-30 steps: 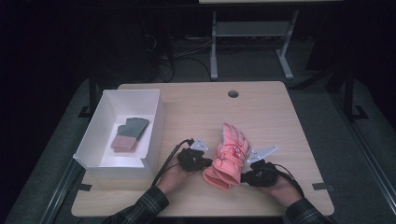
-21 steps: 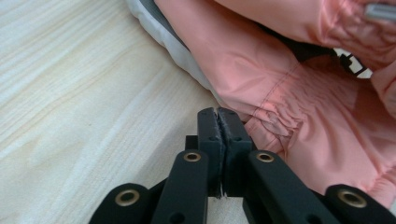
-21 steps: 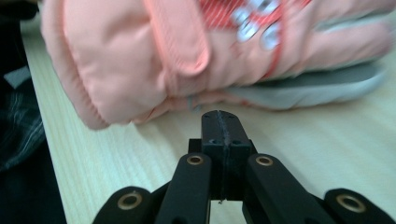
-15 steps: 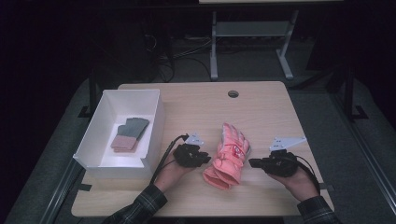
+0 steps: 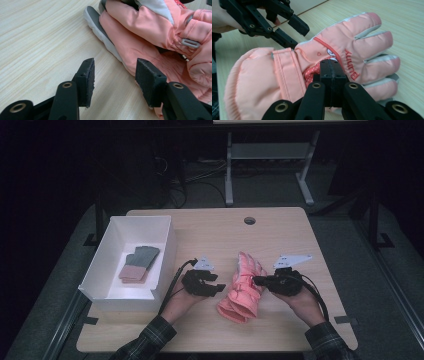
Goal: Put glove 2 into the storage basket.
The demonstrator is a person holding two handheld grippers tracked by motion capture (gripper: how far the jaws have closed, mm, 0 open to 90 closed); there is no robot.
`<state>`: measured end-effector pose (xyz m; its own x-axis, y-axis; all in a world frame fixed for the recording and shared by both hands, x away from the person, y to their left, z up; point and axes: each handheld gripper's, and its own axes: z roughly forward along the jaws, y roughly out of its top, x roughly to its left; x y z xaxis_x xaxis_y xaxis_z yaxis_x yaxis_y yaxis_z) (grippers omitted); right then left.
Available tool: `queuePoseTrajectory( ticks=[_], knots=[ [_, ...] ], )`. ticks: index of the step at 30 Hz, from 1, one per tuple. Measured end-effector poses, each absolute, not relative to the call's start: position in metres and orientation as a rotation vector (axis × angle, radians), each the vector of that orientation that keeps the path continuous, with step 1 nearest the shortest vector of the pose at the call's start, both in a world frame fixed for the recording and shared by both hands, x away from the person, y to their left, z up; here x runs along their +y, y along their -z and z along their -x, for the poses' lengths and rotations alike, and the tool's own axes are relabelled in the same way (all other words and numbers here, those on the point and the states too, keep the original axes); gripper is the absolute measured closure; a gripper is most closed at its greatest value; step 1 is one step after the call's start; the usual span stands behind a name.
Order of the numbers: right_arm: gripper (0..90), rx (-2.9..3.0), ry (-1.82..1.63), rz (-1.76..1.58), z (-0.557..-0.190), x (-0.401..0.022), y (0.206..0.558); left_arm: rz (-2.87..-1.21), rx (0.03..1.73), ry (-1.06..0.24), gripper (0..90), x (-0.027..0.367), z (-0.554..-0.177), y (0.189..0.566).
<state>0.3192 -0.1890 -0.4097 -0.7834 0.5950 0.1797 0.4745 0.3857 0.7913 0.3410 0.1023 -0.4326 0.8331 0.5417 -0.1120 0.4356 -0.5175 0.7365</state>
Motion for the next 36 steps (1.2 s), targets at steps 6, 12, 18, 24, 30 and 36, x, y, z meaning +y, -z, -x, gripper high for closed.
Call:
queuePoseTrajectory(
  ticks=[6, 12, 18, 24, 30, 36],
  knots=[
    [90.0, 2.53, -1.317, -0.978, -0.325, -0.179, 0.419, -2.193, 0.714, -0.167, 46.9, 0.103, -0.341, 0.433],
    [90.0, 2.554, -1.245, -1.016, -0.329, -0.172, 0.432, -2.192, 0.714, -0.174, 46.1, 0.104, -0.341, 0.431],
    [90.0, 2.569, -1.216, -1.019, -0.331, -0.17, 0.442, -2.167, 0.718, -0.179, 43.1, 0.106, -0.341, 0.424],
    [90.0, 2.572, -1.201, -1.011, -0.33, -0.165, 0.44, -2.094, 0.716, -0.173, 31.7, 0.102, -0.343, 0.399],
    [90.0, 2.575, -1.193, -1.003, -0.33, -0.162, 0.438, -2.104, 0.679, -0.139, 18.1, 0.08, -0.349, 0.385],
    [90.0, 2.579, -1.191, -0.993, -0.33, -0.162, 0.439, -2.105, 0.742, -0.1, 13.3, 0.067, -0.359, 0.399]
  ],
)
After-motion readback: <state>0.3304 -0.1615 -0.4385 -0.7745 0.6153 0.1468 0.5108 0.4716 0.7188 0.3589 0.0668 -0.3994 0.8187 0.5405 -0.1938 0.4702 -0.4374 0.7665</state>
